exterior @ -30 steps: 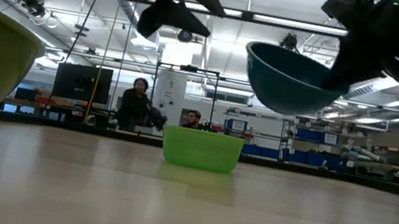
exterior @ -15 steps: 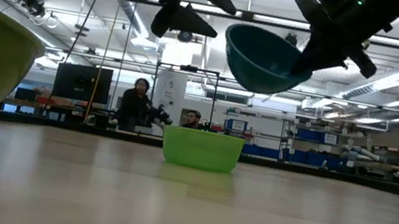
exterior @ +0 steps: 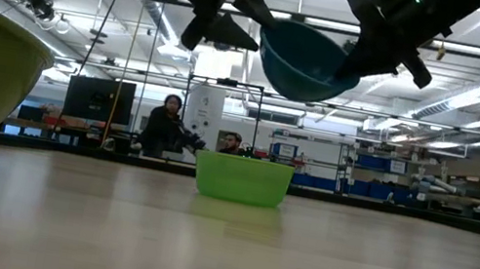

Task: Nest bowls inside each other
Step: Stack the medium blue bowl on top of the large light blue bowl

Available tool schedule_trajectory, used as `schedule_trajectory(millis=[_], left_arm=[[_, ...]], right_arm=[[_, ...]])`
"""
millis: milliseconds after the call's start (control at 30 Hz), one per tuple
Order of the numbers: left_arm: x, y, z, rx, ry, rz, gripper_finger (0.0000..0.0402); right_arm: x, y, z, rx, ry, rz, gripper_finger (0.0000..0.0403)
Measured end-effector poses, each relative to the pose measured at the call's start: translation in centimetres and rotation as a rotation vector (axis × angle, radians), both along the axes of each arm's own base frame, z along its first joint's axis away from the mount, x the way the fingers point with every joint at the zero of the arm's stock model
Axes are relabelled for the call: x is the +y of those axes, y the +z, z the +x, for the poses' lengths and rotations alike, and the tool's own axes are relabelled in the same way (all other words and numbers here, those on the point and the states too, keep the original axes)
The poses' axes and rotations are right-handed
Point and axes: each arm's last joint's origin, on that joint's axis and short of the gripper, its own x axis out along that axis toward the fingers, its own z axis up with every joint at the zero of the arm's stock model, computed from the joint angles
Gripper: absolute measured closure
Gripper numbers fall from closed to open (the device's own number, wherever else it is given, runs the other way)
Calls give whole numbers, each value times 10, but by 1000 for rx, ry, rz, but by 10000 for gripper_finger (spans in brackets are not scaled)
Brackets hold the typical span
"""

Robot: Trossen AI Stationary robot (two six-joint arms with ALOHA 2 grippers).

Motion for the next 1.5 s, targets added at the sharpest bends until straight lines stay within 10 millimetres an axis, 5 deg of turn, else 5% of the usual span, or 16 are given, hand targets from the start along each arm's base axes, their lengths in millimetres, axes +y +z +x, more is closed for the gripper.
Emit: schedule_trajectory(millis=[333,667,867,1067,1333,1500], left_arm=[[1,3,1,-7,-36,67,227],[13,-9,-5,91,28,-42,193],[15,-10,-8,120,49,-48,275],[18,-11,-16,184,58,-62,387],[8,-1,-63,400,-102,-175,392],[-15,10,-102,514,-429,-371,392]], right_arm=[[-2,-3,5,-11,2,24,380],[1,-20,33,-51,77,35,379],[3,-14,31,-71,118,43,349],[5,17,21,-186,225,30,278],[-5,60,-11,-372,223,-20,231],[-17,58,-24,-304,116,-34,233]])
